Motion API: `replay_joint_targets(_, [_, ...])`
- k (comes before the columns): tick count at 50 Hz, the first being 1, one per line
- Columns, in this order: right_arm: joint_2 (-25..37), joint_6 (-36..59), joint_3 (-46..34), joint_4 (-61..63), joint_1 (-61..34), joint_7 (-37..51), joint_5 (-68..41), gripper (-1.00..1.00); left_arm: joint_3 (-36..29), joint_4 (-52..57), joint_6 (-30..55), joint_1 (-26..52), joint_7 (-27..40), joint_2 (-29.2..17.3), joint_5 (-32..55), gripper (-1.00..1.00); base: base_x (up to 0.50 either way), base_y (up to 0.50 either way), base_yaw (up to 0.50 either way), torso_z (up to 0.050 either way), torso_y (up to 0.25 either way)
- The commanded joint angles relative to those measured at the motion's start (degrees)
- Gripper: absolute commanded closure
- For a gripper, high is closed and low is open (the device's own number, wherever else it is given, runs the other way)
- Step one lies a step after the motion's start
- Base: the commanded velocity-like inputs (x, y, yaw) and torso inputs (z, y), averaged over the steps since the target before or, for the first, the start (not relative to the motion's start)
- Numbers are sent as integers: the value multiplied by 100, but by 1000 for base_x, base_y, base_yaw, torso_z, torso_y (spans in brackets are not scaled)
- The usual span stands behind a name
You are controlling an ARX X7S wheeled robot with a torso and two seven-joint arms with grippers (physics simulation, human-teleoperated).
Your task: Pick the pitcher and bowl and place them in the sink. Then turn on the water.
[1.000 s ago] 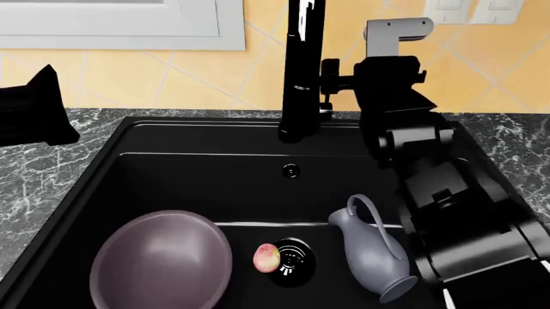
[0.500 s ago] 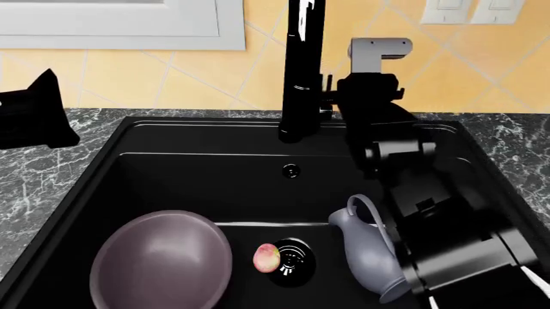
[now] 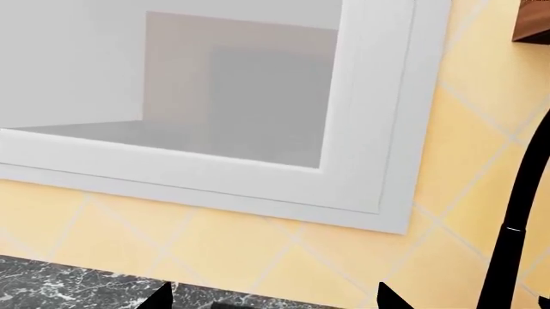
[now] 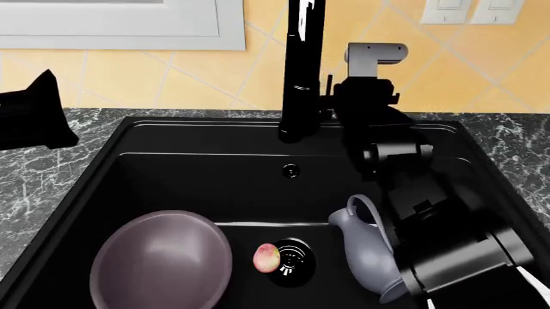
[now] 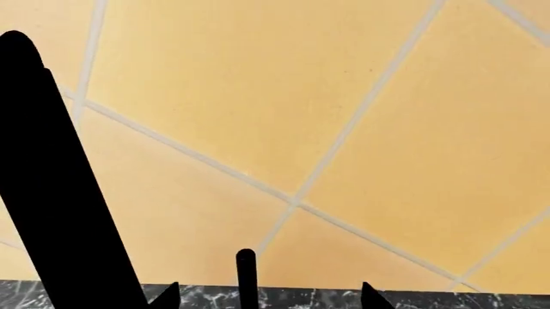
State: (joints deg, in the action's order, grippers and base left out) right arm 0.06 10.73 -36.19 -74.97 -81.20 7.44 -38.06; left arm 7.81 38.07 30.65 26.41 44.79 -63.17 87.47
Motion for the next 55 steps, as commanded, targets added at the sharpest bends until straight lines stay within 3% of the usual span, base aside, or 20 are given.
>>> replay_joint_targets(1, [-2,38,137,2,-144,-3,241,-100,51,0,2,-5,-2,-21,27,-100,0,0,0,0,0])
replay_joint_targets(28, [-2,-17,-489,6,-356,3,-306,-100,219,19,-17,-32,34,-62,45,-100,0,0,0,0,0])
replay_joint_targets(46, [0,15,-286,4,-315,-6,-125,-100,203,29,12,-26,17,-51,22,-100,0,0,0,0,-227])
replay_joint_targets(55, [1,41,-92,3,-314,-32,58,-100,218,34,12,-50,20,-29,37,-100,0,0,0,0,-3])
